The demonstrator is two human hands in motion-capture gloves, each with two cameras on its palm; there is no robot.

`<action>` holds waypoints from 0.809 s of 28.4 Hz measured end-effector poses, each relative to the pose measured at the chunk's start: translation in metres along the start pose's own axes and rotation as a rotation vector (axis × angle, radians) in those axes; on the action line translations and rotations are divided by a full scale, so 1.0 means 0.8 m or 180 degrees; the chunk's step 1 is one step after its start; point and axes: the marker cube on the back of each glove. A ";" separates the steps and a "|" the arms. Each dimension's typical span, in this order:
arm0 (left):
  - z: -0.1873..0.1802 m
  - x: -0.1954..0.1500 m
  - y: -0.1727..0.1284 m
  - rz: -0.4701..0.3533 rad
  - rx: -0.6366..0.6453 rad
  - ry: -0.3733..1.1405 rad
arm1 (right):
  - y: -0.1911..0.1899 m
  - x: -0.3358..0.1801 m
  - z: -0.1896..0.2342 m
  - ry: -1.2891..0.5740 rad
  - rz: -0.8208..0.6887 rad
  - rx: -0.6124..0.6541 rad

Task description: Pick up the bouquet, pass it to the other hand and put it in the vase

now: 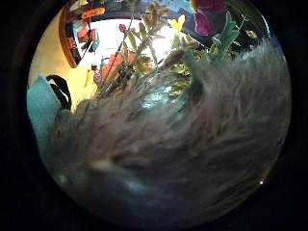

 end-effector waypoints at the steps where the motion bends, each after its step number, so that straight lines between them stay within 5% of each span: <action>1: -0.001 0.003 0.001 0.0012 -0.0009 -0.0002 | 0.002 -0.005 0.001 -0.0039 0.0250 -0.0013; 4: -0.003 0.020 0.007 0.0025 -0.0048 -0.0002 | 0.006 -0.016 0.002 -0.0034 0.0565 -0.0043; 23: -0.093 0.192 0.000 0.0263 0.0660 -0.0132 | 0.012 -0.039 -0.043 0.0324 0.0281 -0.0027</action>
